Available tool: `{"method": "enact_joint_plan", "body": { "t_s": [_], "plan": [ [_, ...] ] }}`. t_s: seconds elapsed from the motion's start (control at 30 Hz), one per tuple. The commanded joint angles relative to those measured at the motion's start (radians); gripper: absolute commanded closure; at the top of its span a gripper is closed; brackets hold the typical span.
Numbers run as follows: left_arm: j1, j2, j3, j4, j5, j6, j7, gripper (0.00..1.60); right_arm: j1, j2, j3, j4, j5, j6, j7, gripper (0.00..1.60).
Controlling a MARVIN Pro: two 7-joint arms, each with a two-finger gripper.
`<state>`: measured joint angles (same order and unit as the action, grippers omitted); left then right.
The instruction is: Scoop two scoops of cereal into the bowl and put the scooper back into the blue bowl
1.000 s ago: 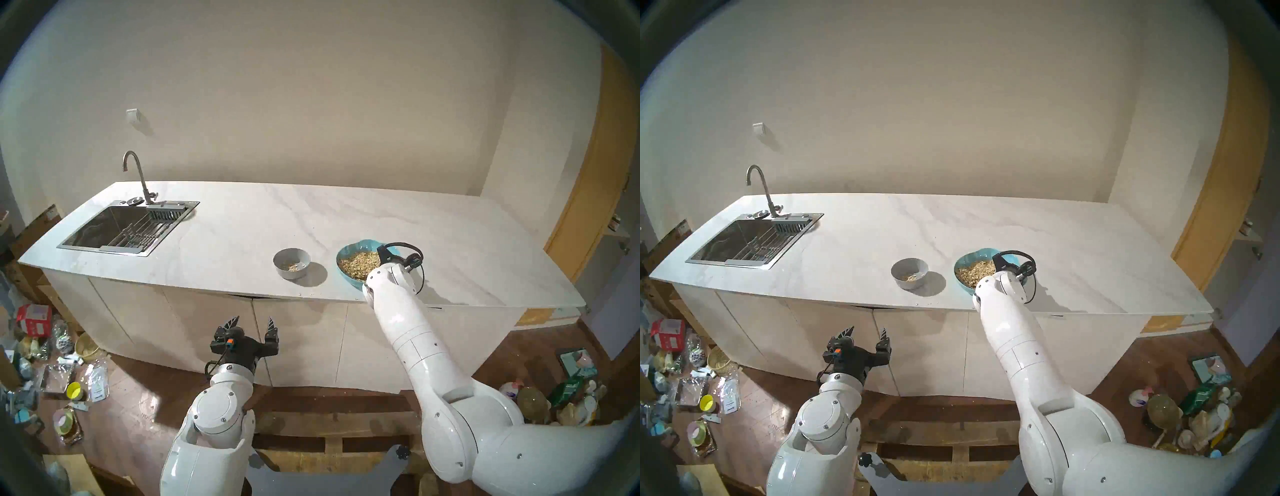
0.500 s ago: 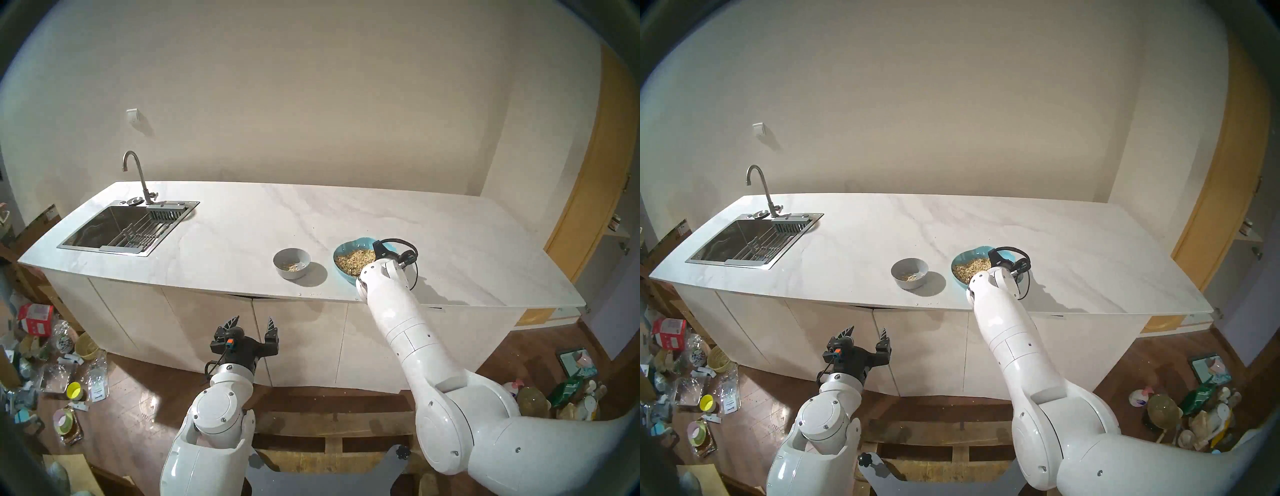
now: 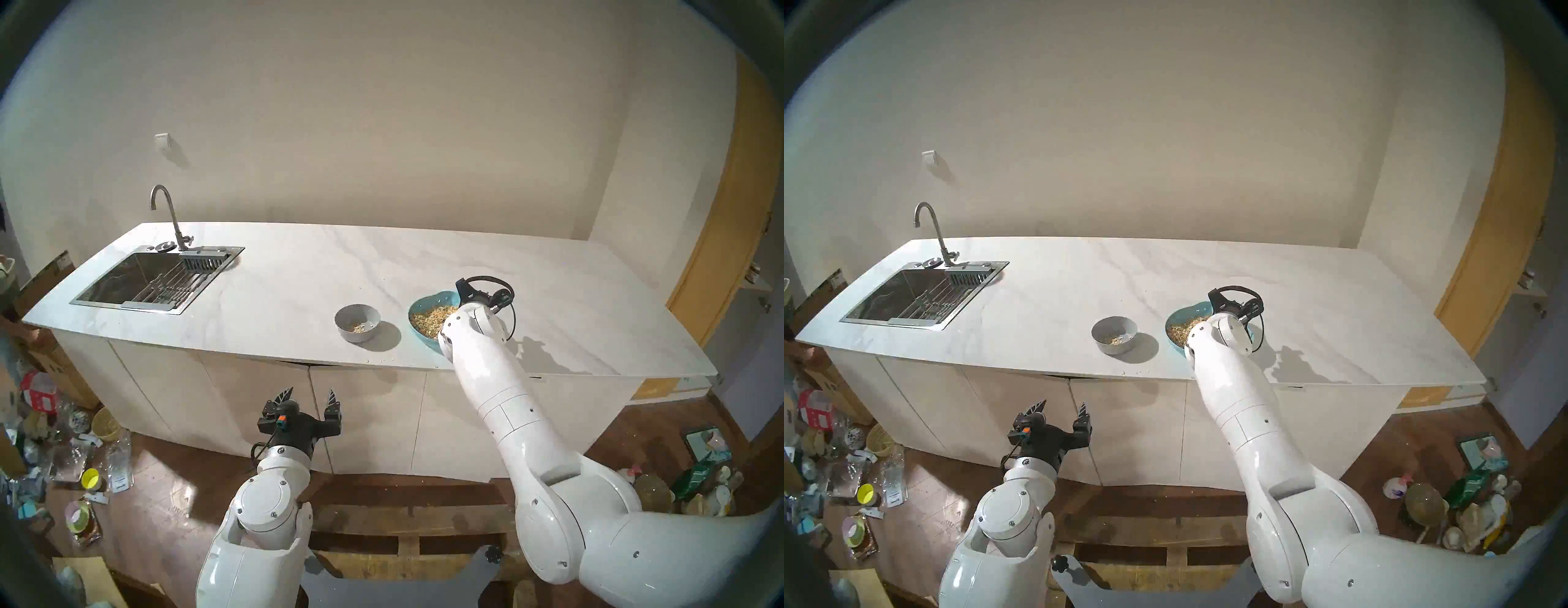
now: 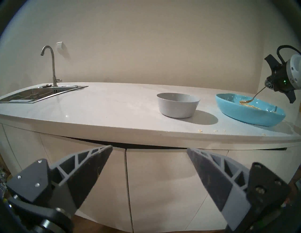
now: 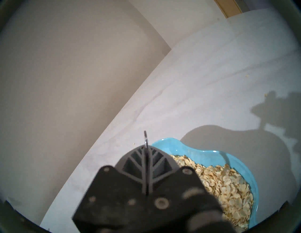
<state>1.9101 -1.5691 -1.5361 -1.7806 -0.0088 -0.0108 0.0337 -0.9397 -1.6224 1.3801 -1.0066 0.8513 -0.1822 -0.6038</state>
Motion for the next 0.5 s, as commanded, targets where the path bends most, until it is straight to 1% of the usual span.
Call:
{"method": "enact_joint_plan", "body": {
  "t_s": [0.0,0.1,0.27,0.37,0.47],
  "plan": [
    [-0.005,0.000,0.003,-0.026,-0.002,-0.006,-0.004,0.00,0.076,0.015,-0.003,0.067,-0.006,-0.012,0.051,1.60],
    [-0.005,0.000,0.003,-0.026,-0.001,-0.006,-0.004,0.00,0.129,0.015,-0.019,0.161,-0.014,-0.020,0.088,1.60],
    [-0.006,0.000,0.003,-0.025,-0.001,-0.006,-0.004,0.00,0.192,0.015,-0.038,0.269,-0.022,-0.040,0.139,1.60],
    [-0.006,0.000,0.003,-0.025,-0.001,-0.006,-0.004,0.00,0.218,0.018,-0.046,0.309,-0.025,-0.048,0.161,1.60],
    [-0.006,0.000,0.003,-0.025,-0.001,-0.006,-0.004,0.00,0.223,0.027,-0.047,0.311,-0.025,-0.052,0.169,1.60]
  ]
}}
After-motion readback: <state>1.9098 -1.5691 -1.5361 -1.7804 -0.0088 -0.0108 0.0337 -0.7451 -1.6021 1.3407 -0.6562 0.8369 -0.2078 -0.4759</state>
